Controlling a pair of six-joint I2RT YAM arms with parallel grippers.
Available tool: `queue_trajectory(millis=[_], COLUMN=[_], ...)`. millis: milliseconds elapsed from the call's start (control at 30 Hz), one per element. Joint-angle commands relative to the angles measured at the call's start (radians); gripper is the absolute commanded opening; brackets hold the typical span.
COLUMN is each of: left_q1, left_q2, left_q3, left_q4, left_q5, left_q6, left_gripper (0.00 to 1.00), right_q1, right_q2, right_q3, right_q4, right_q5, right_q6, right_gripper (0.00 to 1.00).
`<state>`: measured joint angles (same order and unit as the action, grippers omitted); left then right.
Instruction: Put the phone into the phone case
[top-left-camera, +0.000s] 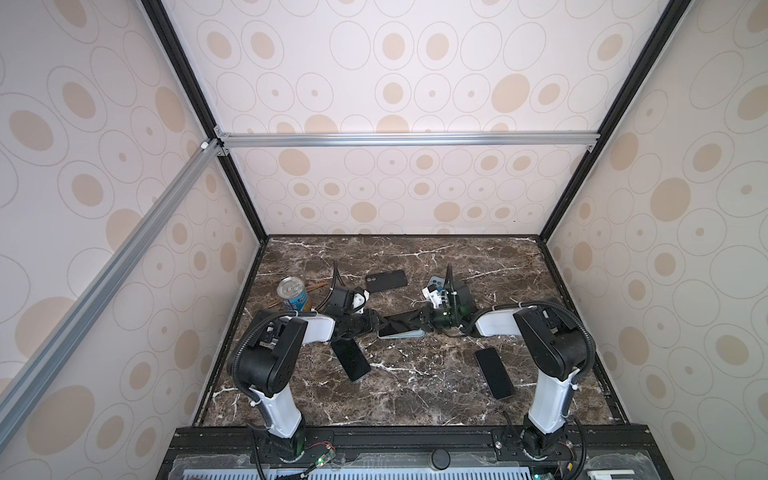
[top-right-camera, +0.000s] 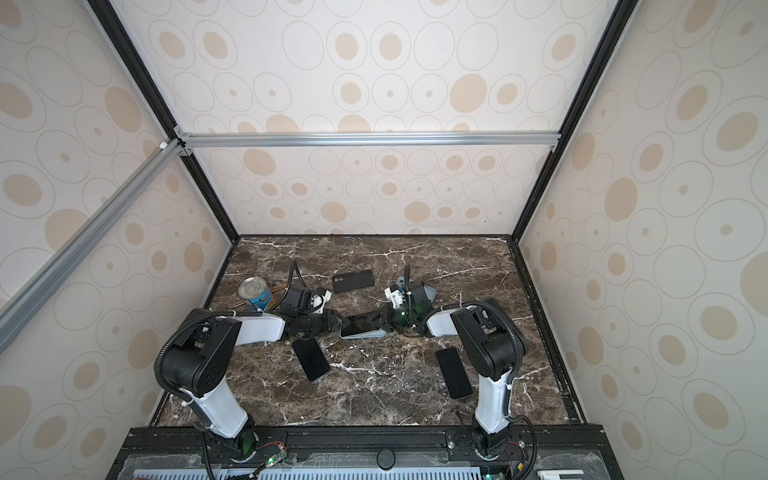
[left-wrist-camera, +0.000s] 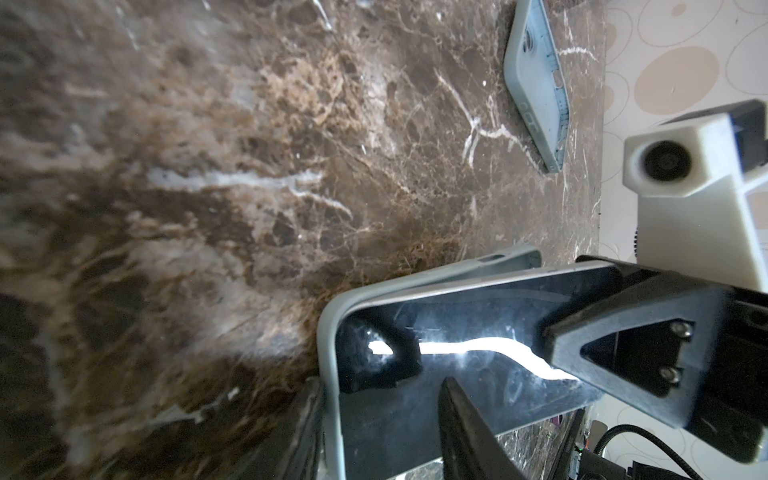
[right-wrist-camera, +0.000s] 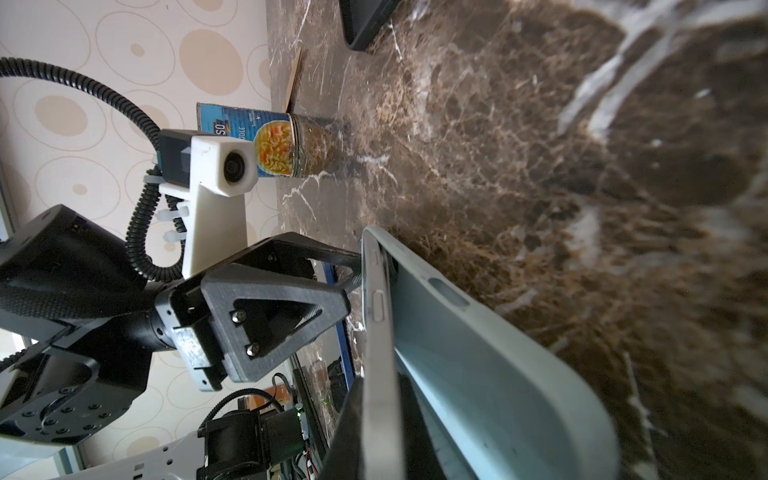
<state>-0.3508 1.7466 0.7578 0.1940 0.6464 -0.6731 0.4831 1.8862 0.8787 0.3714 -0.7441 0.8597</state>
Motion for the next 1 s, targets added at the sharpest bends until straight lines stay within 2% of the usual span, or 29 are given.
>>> queue_trajectory(millis=[0,833,967], left_q1=[-0.018,-0.019,-0.019], left_q2=[-0.004,-0.041,-0.044], left_q3=[0.017,0.009,0.008], left_q4=[-0.027,-0.035,-0.036], left_q5=[-0.010,-0.013,-0.012], left_q6=[0.024,0.036,0.035], left_gripper=[0.45,0.45,0.45], right_q1=[0.012,0.012,0.011], right_q2=[0.015,-0.099,-0.110], right_q3=[-0.010,0.176,0.196], right_q4=[-0.299,-0.670,-0.707], right_q5=[0.166,0.295,0.310], right_q6=[-0.076,-0.240,-0.256], right_gripper=[0.12,0.40,0.42])
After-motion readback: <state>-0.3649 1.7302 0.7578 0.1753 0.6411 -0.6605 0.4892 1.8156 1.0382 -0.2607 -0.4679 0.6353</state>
